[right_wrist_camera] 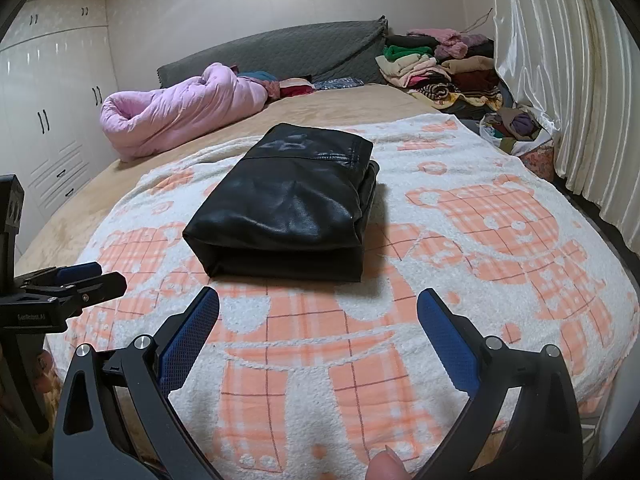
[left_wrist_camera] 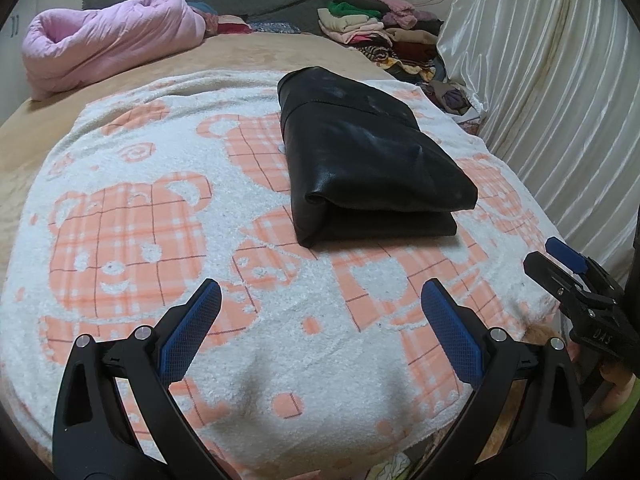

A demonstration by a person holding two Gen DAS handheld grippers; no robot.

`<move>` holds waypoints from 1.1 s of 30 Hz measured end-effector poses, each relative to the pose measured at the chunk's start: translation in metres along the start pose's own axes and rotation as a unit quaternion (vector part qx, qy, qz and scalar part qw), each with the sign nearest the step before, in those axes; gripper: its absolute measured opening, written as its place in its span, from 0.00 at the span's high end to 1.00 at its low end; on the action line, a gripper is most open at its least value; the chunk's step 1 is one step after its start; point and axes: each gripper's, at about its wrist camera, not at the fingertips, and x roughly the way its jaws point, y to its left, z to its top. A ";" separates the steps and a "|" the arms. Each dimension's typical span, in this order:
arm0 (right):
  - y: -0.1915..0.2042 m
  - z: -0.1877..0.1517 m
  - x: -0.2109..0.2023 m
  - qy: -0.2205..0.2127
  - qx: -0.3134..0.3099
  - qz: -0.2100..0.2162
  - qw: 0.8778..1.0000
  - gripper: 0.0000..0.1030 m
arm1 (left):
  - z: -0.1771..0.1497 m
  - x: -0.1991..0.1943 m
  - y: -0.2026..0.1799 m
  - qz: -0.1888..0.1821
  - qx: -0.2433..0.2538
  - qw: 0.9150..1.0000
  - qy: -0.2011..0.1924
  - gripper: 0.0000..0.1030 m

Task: Fold large clothes

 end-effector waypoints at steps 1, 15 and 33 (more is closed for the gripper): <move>0.000 0.000 0.000 0.000 0.000 0.000 1.000 0.04 | 0.000 0.000 0.000 0.000 -0.001 1.000 0.000 0.09; 0.002 -0.001 0.002 0.006 -0.004 0.007 1.000 0.04 | 0.000 0.000 0.000 0.003 -0.003 1.000 0.001 0.09; 0.002 -0.002 0.000 0.004 -0.003 0.008 1.000 0.04 | -0.002 -0.001 0.001 0.007 -0.004 1.000 0.005 0.09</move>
